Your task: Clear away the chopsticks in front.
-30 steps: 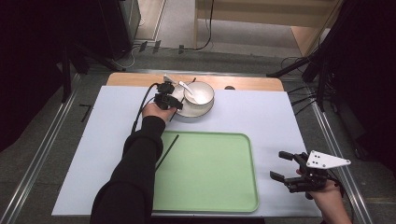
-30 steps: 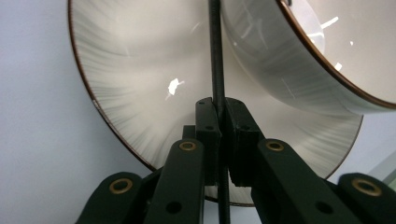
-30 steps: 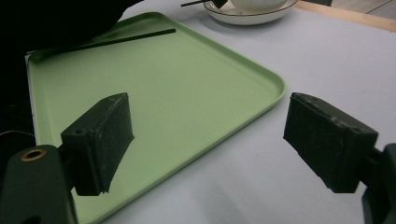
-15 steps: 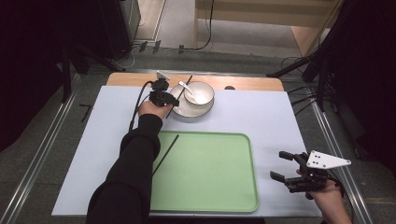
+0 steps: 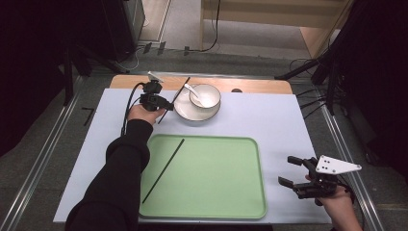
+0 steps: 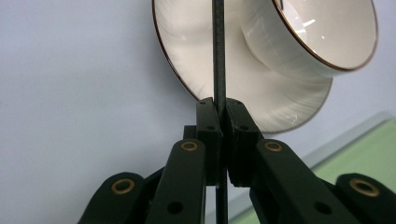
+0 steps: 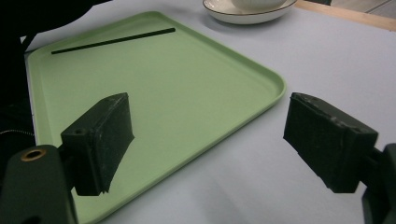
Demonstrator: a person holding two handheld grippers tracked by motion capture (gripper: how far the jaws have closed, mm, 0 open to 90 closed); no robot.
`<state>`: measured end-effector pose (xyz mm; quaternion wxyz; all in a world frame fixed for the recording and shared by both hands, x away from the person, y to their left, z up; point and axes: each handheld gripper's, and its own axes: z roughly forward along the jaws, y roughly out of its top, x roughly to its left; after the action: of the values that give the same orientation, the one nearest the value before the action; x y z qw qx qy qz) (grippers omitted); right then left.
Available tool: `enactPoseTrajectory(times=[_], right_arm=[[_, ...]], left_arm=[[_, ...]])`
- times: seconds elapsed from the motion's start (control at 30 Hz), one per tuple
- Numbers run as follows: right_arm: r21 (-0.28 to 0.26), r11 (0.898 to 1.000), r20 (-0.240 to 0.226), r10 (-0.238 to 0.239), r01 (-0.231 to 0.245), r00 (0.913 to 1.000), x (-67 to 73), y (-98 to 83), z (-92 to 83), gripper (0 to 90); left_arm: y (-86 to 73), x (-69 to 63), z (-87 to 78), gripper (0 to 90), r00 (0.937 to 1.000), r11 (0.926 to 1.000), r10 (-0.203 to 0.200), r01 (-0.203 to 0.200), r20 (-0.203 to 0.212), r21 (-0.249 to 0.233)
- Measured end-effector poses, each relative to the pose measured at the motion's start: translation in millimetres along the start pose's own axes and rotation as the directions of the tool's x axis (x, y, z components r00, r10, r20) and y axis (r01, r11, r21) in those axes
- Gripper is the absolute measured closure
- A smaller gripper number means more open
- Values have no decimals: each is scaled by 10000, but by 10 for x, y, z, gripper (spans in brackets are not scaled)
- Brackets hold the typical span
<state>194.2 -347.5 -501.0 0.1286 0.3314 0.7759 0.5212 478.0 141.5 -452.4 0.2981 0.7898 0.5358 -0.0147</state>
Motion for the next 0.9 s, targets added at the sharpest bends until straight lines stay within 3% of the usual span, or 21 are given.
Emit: enactPoseTrajectory(times=[0.5,0.9], right_arm=[[48,10000,40,28,-28,10000,19,-1,-2,163],[76,10000,79,7,-8,10000,23,0,0,163]], left_arm=[[-502,20,-421,855,9989,9994,307,-301,361,-167],[-889,3,-600,855,9973,9983,514,-500,517,-284]])
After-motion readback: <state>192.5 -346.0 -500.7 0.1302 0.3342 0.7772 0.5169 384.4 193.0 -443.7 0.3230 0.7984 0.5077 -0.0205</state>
